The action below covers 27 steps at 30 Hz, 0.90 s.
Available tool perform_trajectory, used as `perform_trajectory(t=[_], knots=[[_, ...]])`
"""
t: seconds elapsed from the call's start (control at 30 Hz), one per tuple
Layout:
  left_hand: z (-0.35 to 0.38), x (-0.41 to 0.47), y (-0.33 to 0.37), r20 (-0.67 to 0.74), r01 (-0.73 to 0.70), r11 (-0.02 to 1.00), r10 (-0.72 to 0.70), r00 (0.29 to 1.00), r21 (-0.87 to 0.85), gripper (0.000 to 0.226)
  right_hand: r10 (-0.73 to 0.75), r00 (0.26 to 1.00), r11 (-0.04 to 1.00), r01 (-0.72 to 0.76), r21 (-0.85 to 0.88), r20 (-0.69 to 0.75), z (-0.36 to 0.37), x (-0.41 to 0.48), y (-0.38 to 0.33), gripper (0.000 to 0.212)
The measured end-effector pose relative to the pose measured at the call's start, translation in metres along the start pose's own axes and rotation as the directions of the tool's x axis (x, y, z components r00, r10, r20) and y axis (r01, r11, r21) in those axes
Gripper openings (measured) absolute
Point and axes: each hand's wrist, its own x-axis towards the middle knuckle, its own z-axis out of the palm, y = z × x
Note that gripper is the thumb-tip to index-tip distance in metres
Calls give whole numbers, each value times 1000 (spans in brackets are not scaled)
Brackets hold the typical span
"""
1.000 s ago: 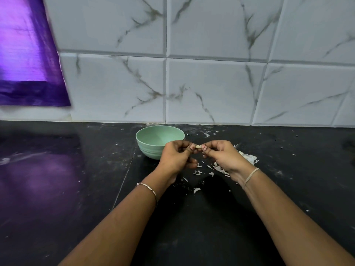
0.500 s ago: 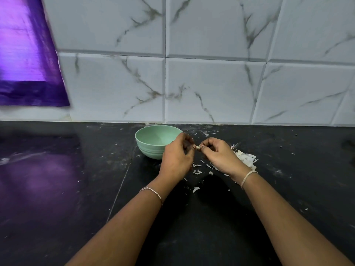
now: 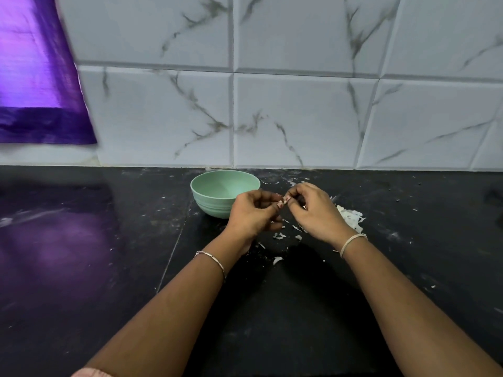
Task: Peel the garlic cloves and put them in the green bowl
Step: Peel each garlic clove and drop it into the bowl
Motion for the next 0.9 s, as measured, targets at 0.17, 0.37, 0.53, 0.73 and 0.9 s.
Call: perform_trajectory(t=[0.17,0.37,0.53,0.73,0.9], knots=[[2,-1,0,48,26,997,-22,999,-78,11,56,998,996,-58,-61,-33,-7,2,7,10],[0,-1,-1,80,83,986,-72,994,-145,19,152,988,981,-152,-122,-12,-21,4,17,13],[1,-2,-1,93,54,985,-39,995,-163,22,179,982,952,-190,-240,-67,-26,1,17,6],[3,-1,-4,71,32,985,-21,997,-167,12,216,972,951,-231,-206,-96,-27,1,19,24],[5,0,-6,50,10,991,-4,999,-132,7,156,986,986,-159,-47,-59,-21,3,22,22]])
